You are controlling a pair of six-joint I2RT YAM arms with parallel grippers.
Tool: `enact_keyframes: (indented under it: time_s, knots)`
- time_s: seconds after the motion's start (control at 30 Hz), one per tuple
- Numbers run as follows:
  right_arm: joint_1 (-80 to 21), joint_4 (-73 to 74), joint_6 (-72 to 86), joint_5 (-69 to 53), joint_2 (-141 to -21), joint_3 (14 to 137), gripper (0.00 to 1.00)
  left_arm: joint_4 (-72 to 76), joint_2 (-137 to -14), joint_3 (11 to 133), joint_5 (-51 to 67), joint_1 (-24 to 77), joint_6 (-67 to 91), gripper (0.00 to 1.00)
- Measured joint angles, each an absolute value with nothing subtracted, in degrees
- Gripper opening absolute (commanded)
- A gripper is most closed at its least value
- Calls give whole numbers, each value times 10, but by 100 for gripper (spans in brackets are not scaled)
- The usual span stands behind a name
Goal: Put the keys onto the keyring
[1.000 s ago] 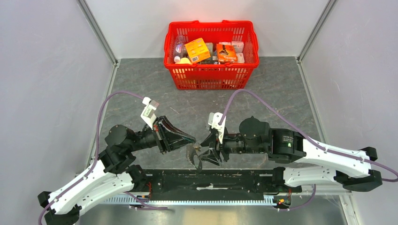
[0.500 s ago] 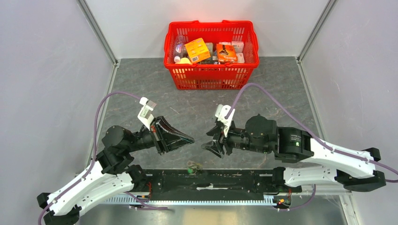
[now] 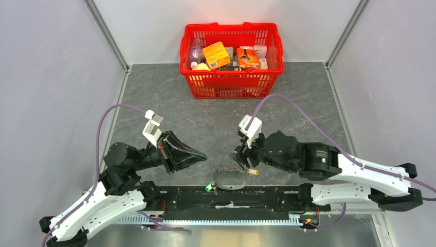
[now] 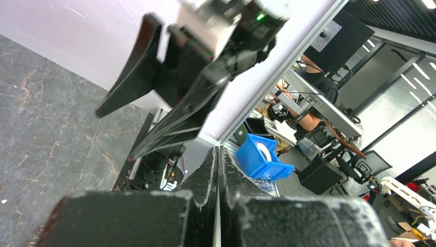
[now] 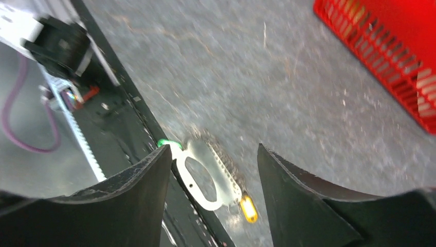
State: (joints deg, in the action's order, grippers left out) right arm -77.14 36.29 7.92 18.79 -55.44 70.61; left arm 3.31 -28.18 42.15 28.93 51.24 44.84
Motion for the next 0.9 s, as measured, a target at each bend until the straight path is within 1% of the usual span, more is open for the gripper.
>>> enact_keyframes:
  time_s: [0.17, 0.23, 0.4, 0.5, 0.53, 0.63, 0.67, 0.77, 0.8, 0.83, 0.87, 0.9]
  knots:
    - [-770, 379, 110, 230, -555, 641, 84, 35, -264, 409, 290, 512, 447, 2]
    - [-769, 379, 120, 244, -555, 630, 90, 34, -273, 407, 291, 512, 446, 2]
    - [-744, 383, 156, 269, -559, 617, 90, 27, -286, 394, 291, 512, 441, 6]
    - [-691, 388, 189, 263, -572, 611, 90, 23, -286, 384, 291, 512, 439, 11]
    - [-674, 388, 198, 259, -575, 606, 91, 22, -285, 382, 290, 512, 437, 15]
    - [-627, 394, 227, 253, -577, 582, 93, 10, -283, 378, 285, 512, 431, 29]
    - [-618, 398, 236, 253, -578, 575, 97, 5, -282, 378, 284, 512, 428, 33]
    - [-608, 407, 259, 254, -585, 566, 97, -11, -277, 378, 277, 512, 419, 43]
    - [-607, 409, 265, 256, -588, 566, 97, -17, -276, 378, 272, 512, 415, 55]
    - [-607, 410, 272, 258, -590, 566, 97, -22, -274, 378, 268, 512, 411, 64]
    - [-607, 411, 277, 260, -590, 566, 97, -30, -273, 378, 262, 512, 406, 69]
    - [-607, 410, 283, 263, -590, 565, 97, -39, -272, 378, 256, 512, 401, 72]
